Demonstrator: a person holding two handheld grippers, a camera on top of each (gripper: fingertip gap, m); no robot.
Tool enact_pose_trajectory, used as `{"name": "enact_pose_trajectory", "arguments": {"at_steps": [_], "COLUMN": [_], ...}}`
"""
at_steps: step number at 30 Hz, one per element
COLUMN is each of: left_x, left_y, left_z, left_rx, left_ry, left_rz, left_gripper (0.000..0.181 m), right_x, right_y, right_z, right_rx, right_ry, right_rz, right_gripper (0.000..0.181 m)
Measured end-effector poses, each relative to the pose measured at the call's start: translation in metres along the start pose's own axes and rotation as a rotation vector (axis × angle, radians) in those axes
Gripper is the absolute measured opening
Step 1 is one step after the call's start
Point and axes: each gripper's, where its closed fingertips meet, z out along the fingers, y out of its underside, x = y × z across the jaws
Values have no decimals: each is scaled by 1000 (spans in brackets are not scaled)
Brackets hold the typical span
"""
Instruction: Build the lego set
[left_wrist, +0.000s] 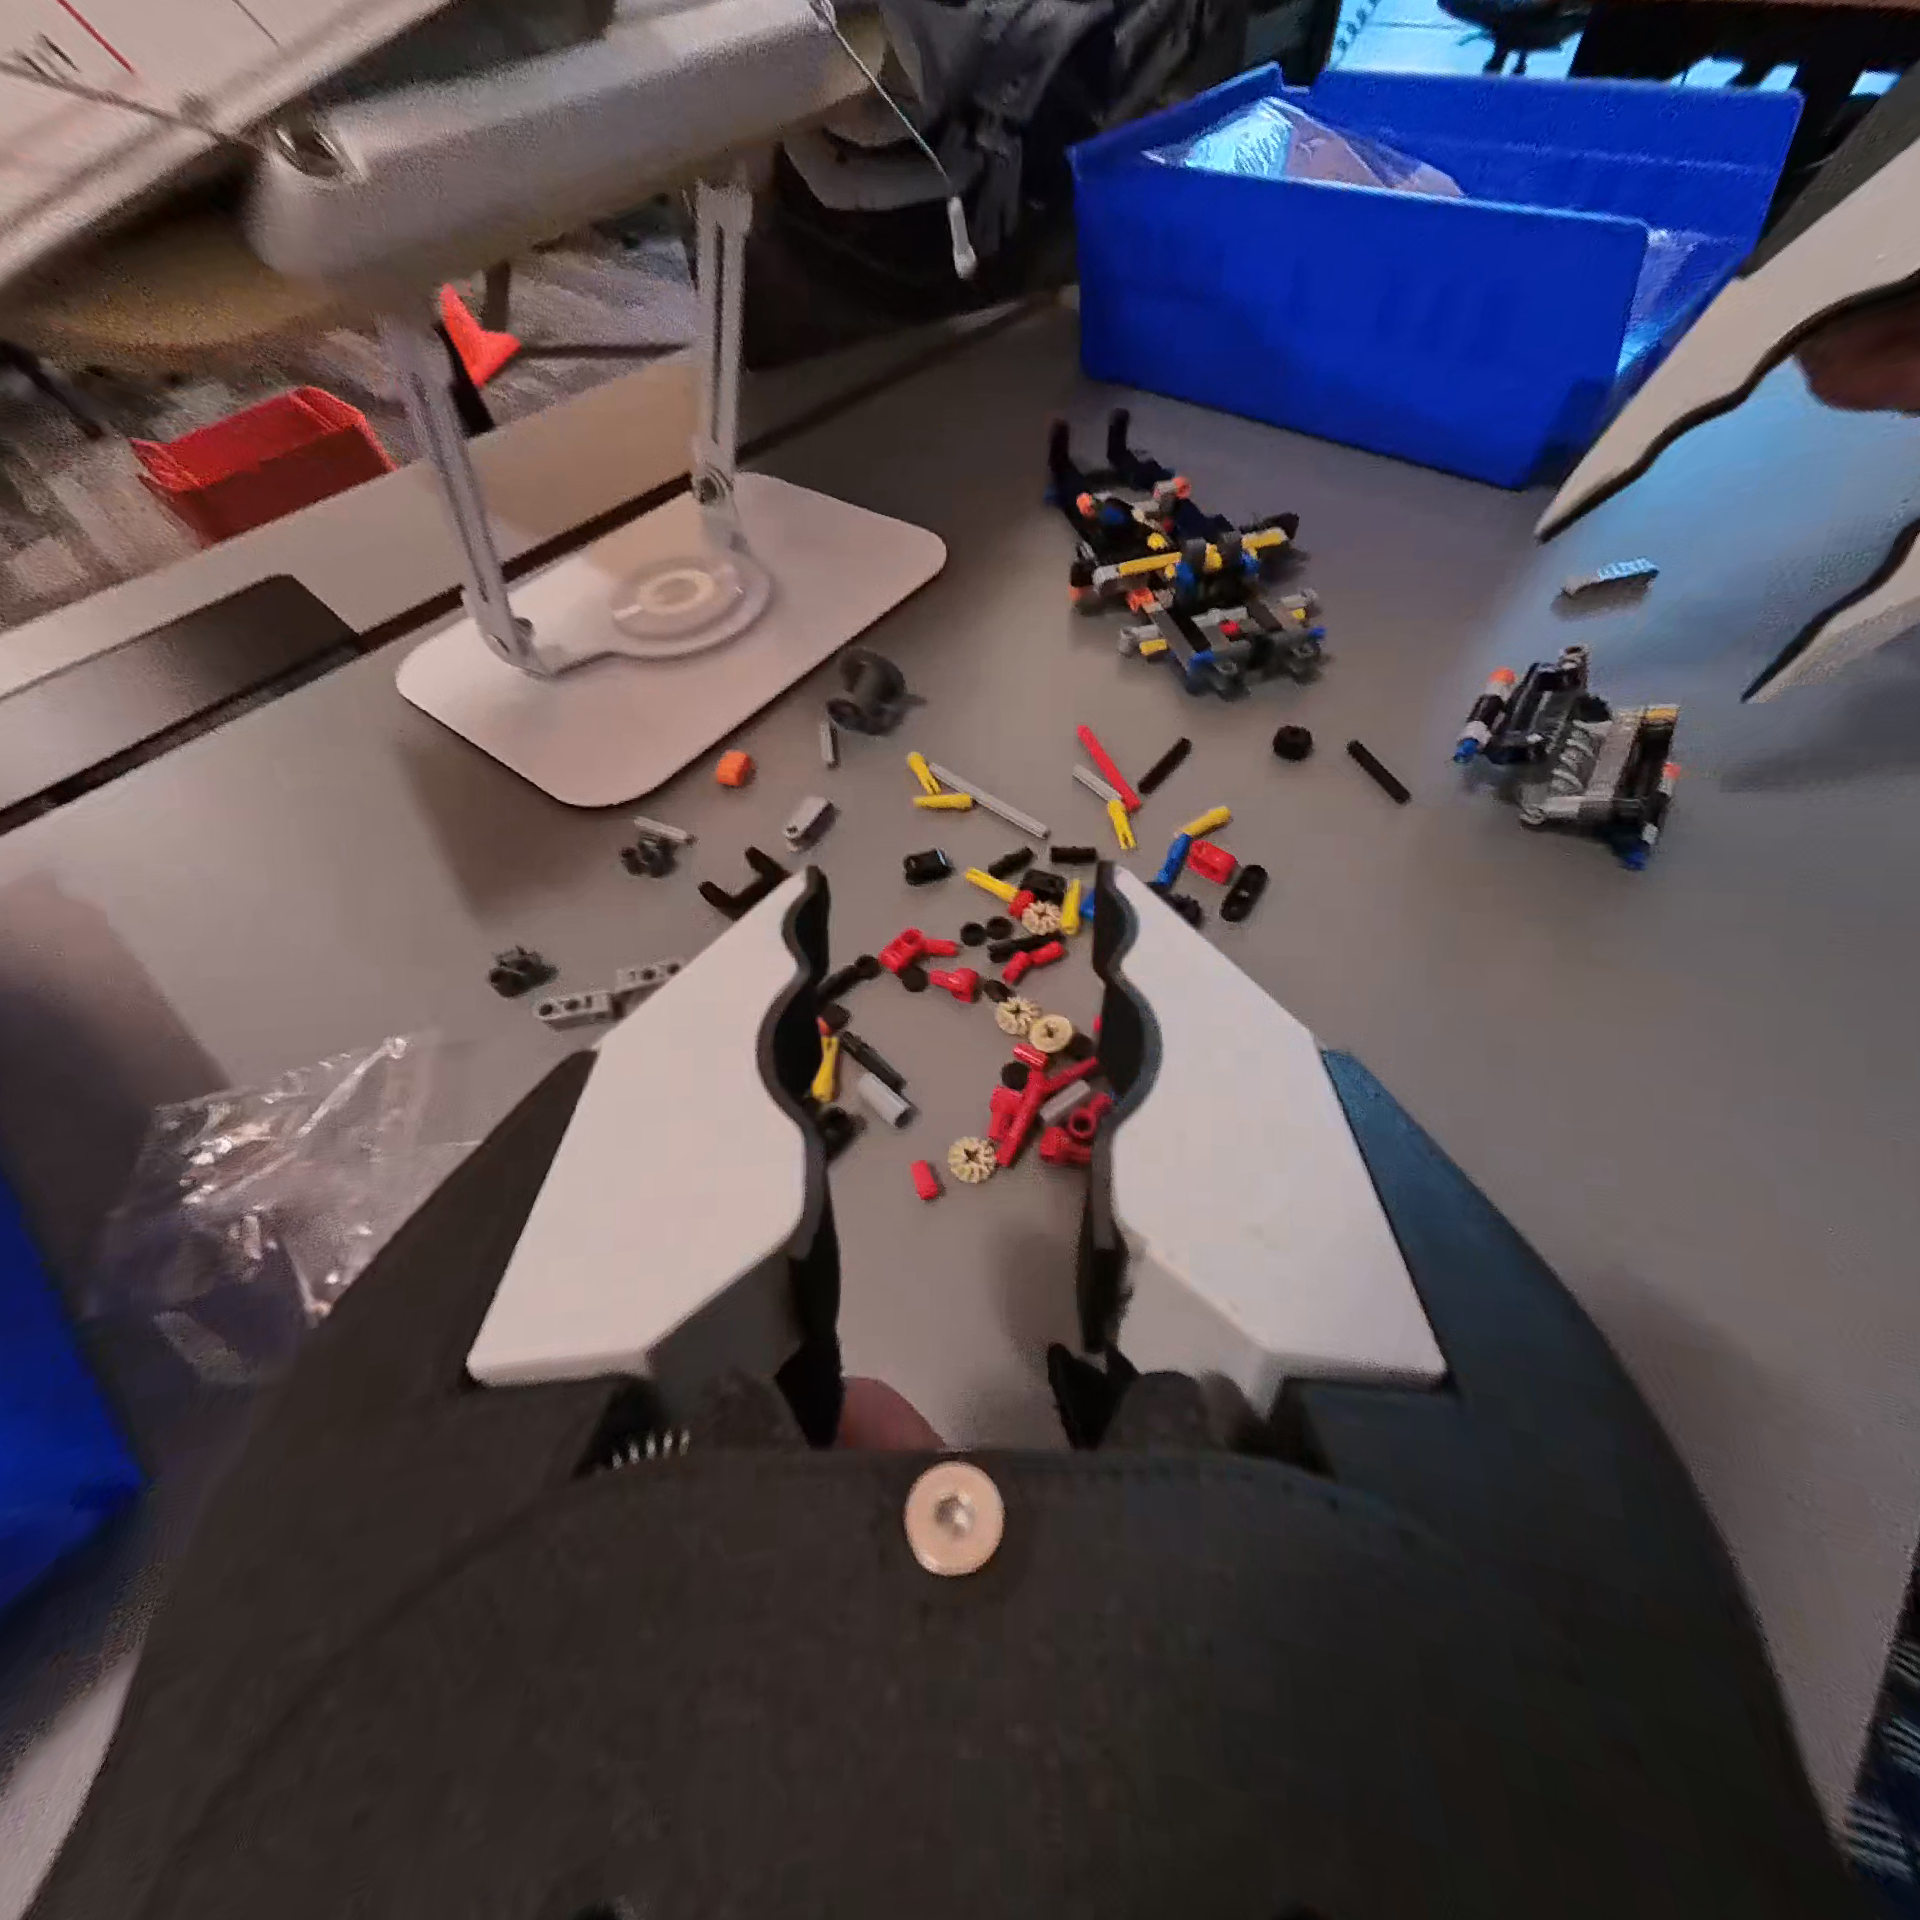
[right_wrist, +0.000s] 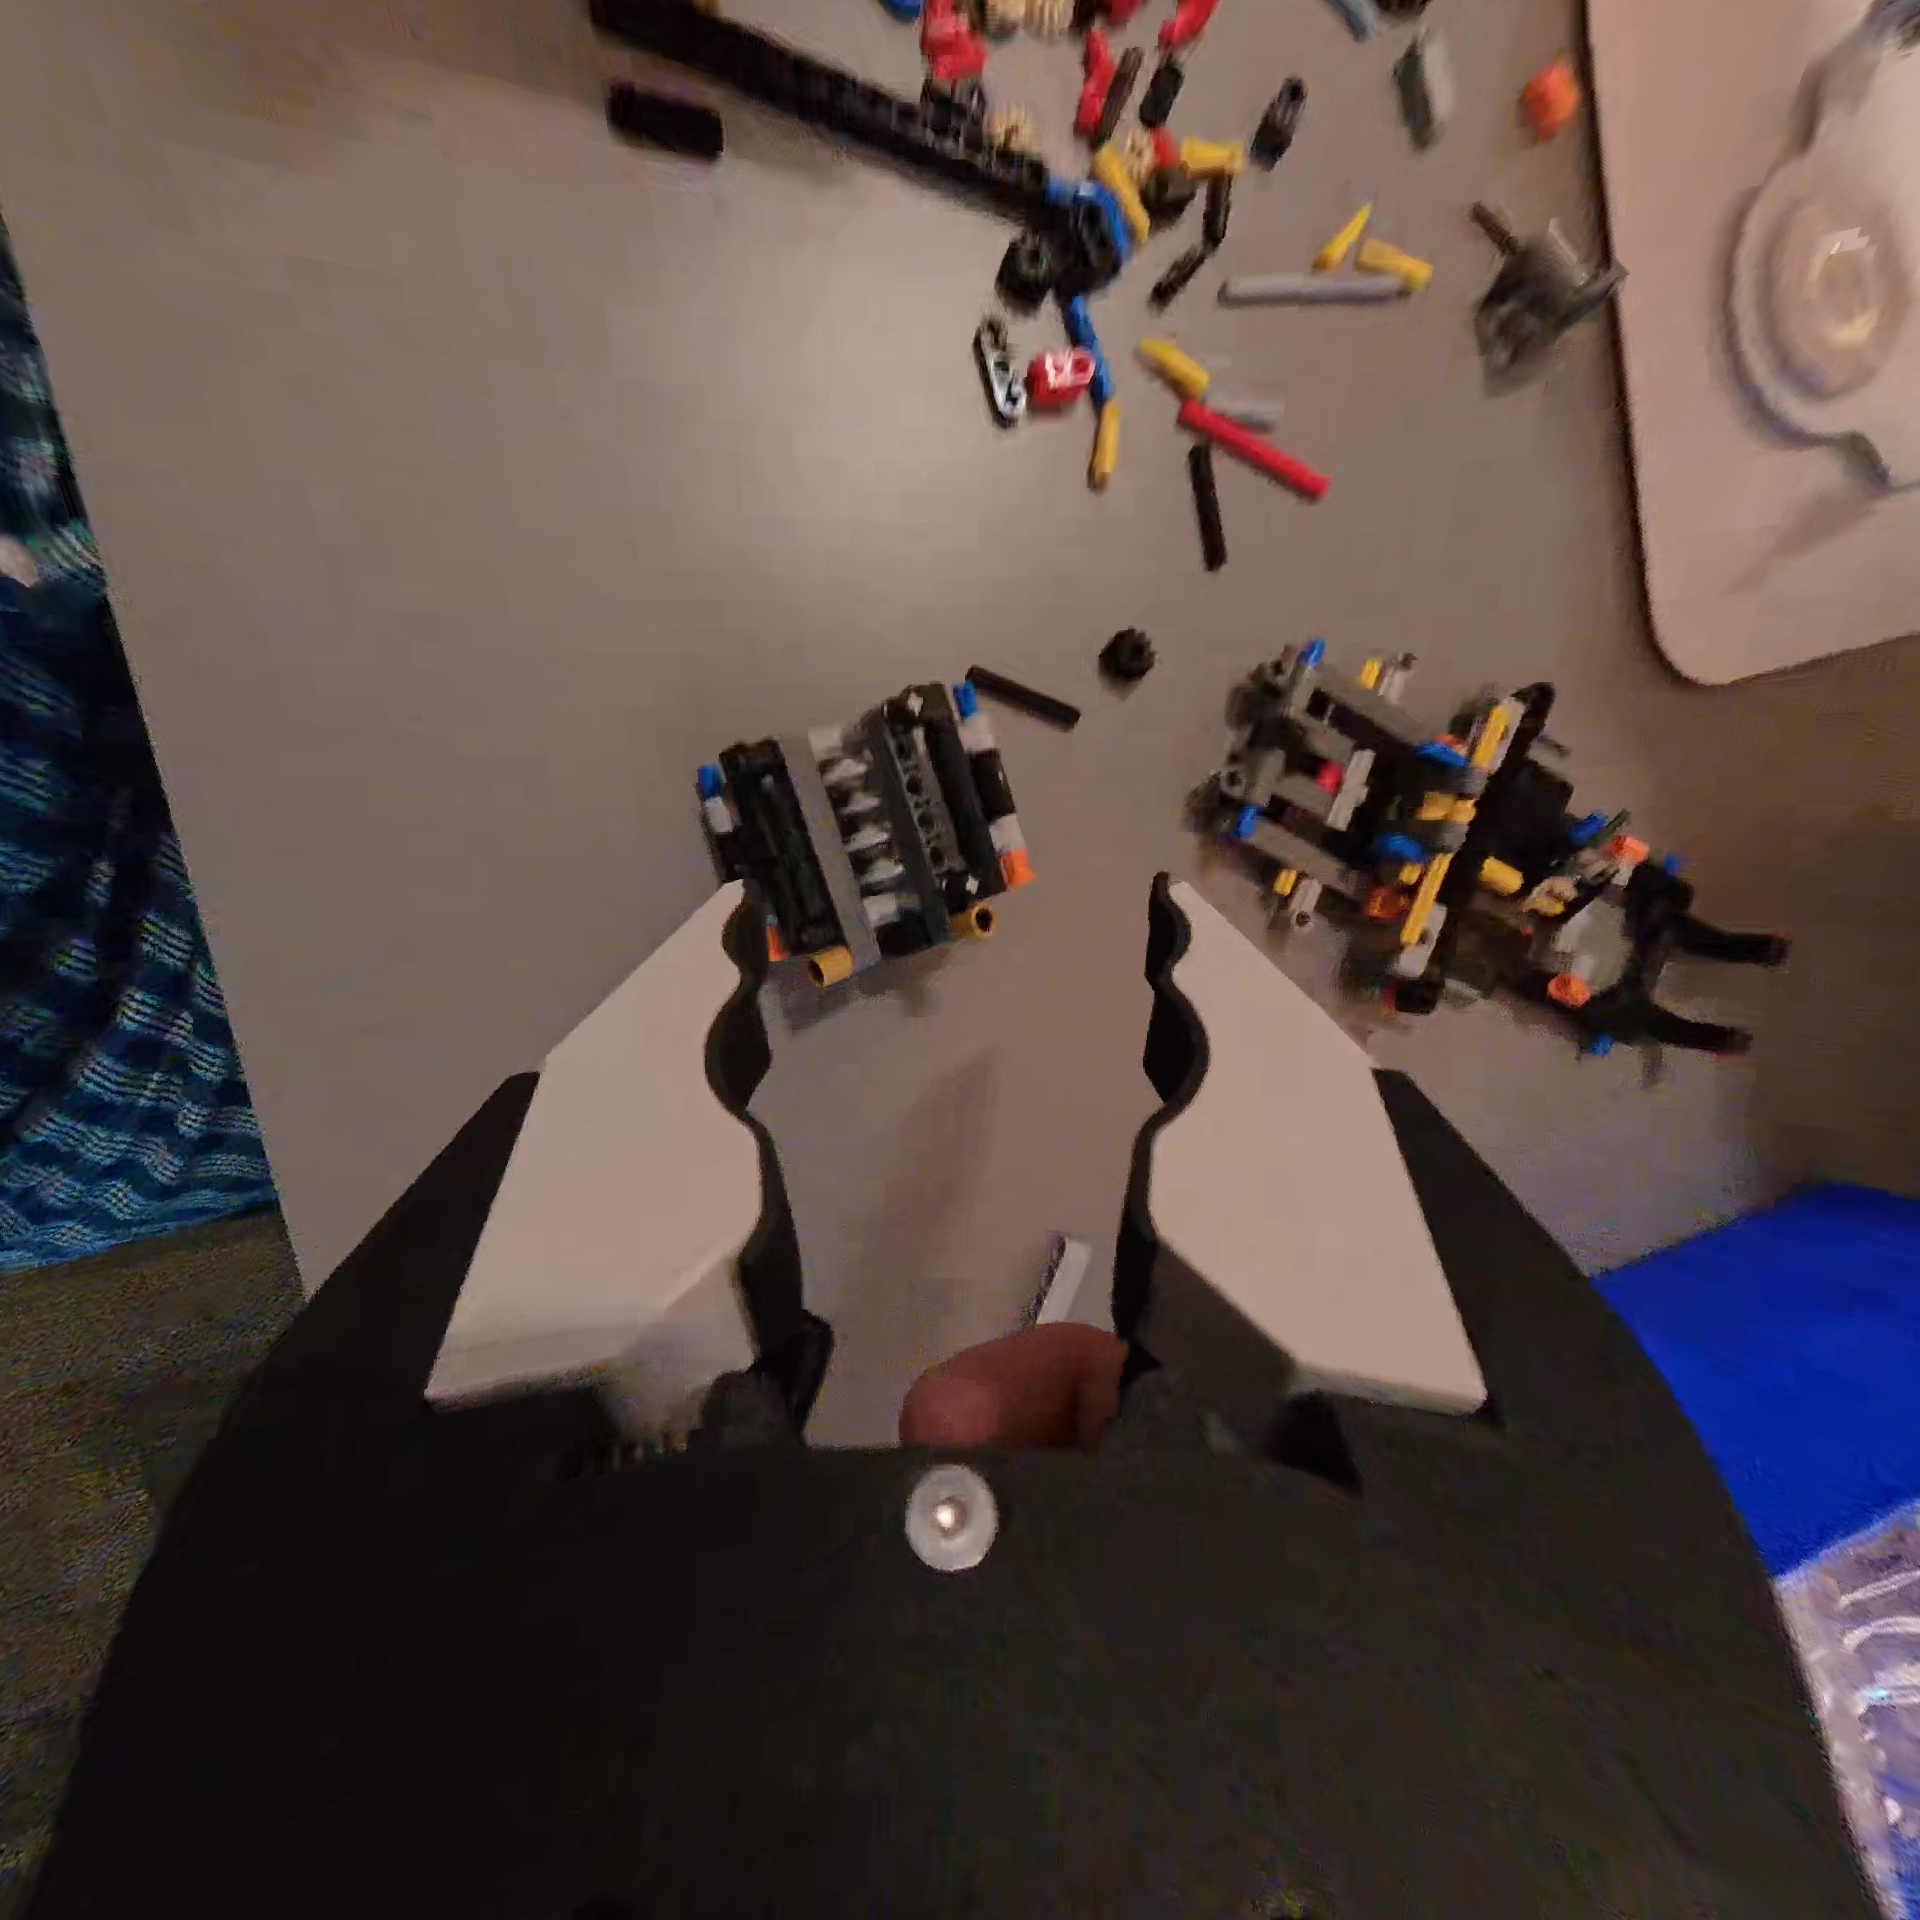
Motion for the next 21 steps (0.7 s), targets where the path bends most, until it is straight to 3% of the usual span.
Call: {"name": "enact_pose_trajectory", "arguments": {"at_steps": [1, 7, 21], "left_x": [4, 22, 43], "left_y": [3, 11, 24], "left_z": [1, 0, -2], "left_rx": [-6, -20, -25], "left_ry": [10, 34, 92], "left_rz": [-6, 22, -25], "left_gripper": [48, 48, 48], "right_x": [-4, -15, -20], "right_y": [8, 19, -2], "right_z": [8, 40, 47], "right_rx": [-19, 25, 131], "right_ry": [2, -48, -110], "right_rz": [2, 71, 122], "right_gripper": [81, 80, 73]}}
